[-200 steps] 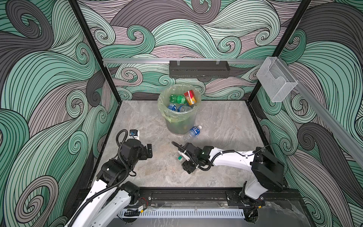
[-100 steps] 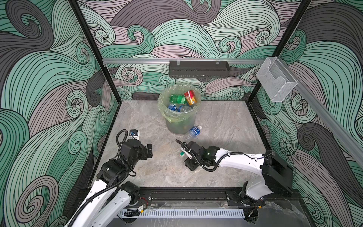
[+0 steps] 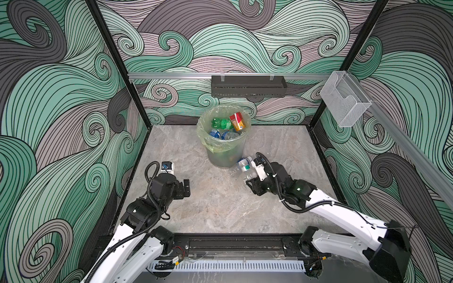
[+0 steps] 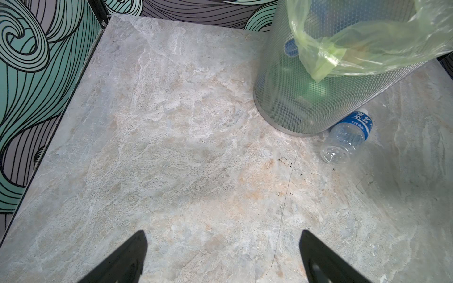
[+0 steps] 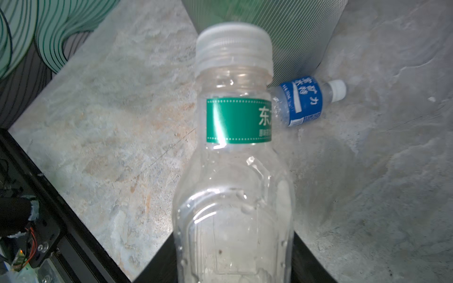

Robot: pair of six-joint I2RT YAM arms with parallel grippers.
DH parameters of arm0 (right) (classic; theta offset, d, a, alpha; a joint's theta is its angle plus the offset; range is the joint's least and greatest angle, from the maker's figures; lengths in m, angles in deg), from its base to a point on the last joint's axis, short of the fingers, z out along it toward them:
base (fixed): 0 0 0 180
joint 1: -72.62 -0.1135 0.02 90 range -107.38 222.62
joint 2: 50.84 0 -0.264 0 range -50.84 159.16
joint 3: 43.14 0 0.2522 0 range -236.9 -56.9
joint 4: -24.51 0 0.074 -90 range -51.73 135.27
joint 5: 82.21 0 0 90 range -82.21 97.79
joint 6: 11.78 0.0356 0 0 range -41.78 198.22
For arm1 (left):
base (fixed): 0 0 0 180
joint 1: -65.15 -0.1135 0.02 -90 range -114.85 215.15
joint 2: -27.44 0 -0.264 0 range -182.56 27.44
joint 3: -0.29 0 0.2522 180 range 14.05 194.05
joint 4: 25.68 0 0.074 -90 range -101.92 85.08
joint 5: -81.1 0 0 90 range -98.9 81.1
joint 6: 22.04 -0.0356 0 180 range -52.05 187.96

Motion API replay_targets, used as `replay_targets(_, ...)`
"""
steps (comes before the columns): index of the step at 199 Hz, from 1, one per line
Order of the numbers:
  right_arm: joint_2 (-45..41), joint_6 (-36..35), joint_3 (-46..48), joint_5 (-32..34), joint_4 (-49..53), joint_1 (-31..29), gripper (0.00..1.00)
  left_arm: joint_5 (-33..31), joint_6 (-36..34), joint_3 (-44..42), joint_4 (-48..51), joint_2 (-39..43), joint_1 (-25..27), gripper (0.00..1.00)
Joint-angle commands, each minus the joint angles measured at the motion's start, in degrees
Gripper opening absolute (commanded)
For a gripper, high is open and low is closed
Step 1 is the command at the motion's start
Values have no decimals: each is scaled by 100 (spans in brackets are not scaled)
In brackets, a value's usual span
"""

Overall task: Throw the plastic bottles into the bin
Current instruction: 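Lift the green-labelled bottle with the right gripper and drop it into the bin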

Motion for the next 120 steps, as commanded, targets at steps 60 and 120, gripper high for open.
replay_targets(60,-973,-320,-247,-8,444,224,55,-36,57,38,-14,-21,-39,99)
replay_targets(120,-895,-518,-1070,75,540,228,52,24,50,27,-59,-22,-50,99)
